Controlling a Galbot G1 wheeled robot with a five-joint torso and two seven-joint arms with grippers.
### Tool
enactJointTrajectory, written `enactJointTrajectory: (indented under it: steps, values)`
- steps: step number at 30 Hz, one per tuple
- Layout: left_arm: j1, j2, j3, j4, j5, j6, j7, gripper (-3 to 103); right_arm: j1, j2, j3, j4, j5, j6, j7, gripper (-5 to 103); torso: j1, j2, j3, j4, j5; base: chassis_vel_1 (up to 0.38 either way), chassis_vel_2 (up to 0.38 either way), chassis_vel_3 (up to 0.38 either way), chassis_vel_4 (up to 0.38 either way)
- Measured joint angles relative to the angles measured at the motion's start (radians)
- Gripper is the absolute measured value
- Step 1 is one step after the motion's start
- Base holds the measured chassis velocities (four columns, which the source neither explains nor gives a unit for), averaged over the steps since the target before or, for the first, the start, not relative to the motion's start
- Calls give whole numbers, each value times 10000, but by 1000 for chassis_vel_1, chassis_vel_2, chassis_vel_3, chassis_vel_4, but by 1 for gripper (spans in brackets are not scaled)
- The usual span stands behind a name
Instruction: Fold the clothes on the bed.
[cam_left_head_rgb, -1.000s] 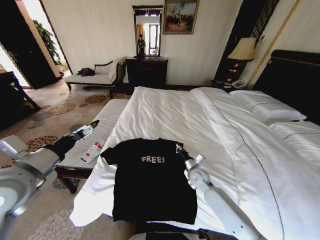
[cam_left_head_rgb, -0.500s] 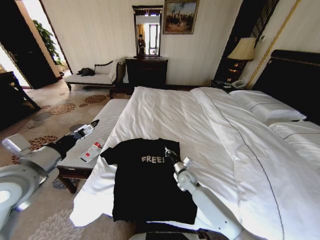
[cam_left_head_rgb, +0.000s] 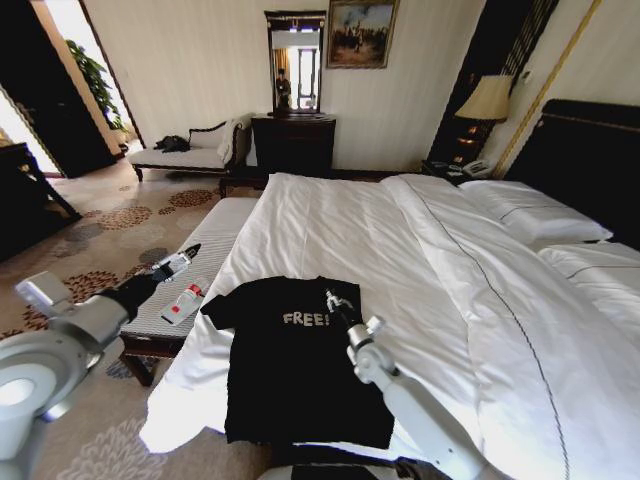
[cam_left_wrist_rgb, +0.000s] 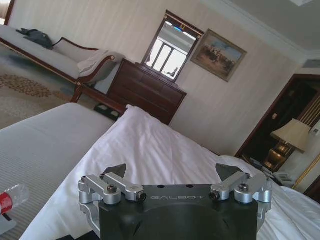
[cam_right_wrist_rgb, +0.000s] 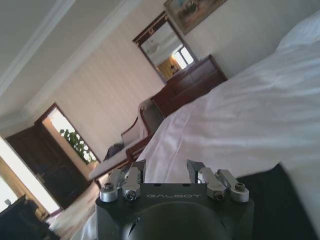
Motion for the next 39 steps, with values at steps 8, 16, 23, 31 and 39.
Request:
enactJointTrajectory:
  steps: [8,16,23,31,39]
  values:
    - [120,-495,814,1002,802,-125,-11,100,-1724,-302,1368,1447,75,-777,1545,73,0,2,0,-3,-1,0,0,0,0]
    - [460,-1558,1718,3315,1337,-1100,232,100,-2764,945,2129,1771,-116,-1091,2452,99,-1,2,-1,1,-2,0,0,0,0]
    - [-352,-2037,2318,4840,704,-2271,675,100,-2817,1263,2384,1776,-140,-1192,2785,100,-1,1,0,0,-1,0,0,0,0]
    - [-1698,-2028,3165,6681,248,-2576,965,100,-2893,1268,2652,1578,-156,-1214,2854,100,0,0,1,-1,-2,0,0,0,0]
    - [-2558,-2062,3906,8138,424,-2677,1229,100,-2871,1279,2707,1478,-419,-1156,2646,100,0,-1,1,-1,-1,0,0,0,0]
